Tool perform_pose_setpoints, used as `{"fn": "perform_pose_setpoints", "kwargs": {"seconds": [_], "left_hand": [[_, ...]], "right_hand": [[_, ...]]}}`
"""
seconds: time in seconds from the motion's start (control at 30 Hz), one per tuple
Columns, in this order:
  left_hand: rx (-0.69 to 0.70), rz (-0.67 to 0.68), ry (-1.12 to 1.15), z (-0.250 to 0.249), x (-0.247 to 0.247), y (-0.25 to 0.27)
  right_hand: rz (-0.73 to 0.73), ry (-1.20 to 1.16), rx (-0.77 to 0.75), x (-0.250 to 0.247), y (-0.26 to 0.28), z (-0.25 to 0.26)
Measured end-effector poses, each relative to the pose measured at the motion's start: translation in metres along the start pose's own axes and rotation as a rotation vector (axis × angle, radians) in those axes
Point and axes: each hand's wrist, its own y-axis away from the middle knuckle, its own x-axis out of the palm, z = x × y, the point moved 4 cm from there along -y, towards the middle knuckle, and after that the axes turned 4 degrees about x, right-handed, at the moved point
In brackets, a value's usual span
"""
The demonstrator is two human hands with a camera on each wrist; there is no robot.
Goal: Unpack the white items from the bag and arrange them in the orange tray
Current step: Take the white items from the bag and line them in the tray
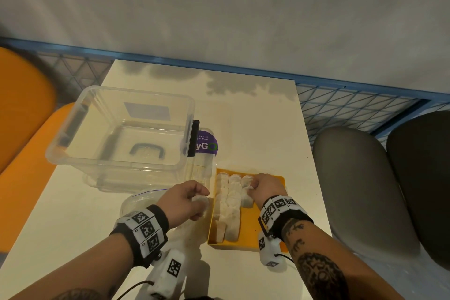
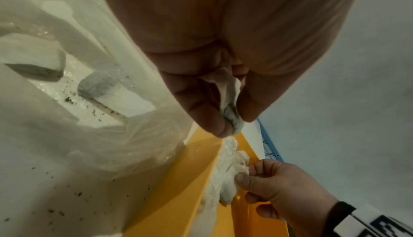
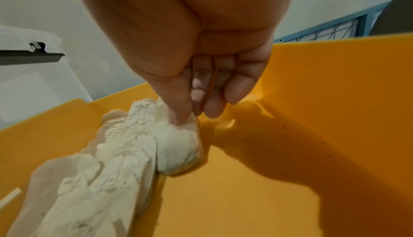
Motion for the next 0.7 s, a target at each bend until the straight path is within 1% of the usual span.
{"fn": "perform_pose_setpoints", "kwargs": {"seconds": [0.17,0.23,0.3,0.4,0.47,0.53,0.6,0.7], "left_hand": [[0.014,0.020,-0.014,-0.006,0.004,0.000],[0.030,0.014,-0.057,-0.008,0.004,0.000],[0.056,0.016,-0.056,-0.013,0.006,0.001],[0.077,0.024,-0.022,-0.020,0.012,0.003],[0.105,0.032,-0.040,-0.024,0.017,0.003],[0.141,0.034,-0.085,-0.029,0.021,0.003],[0.146,-0.010,-0.102,-0.034,0.023,0.003],[0.124,-0.087,0.008,-0.035,0.023,0.005]], "right_hand": [[-0.040,-0.055,0.035,-0.008,0.010,-0.001],[-0.077,-0.114,0.012,-0.012,0.020,0.003],[-0.073,-0.248,-0.087,-0.011,0.032,0.011],[0.056,-0.460,-0.278,-0.003,0.061,0.029],[0.123,-0.491,-0.332,0.004,0.077,0.036],[0.098,-0.520,-0.332,0.010,0.083,0.036],[0.019,-0.611,-0.291,0.010,0.084,0.031],[-0.039,-0.830,-0.190,0.010,0.085,0.019]]}}
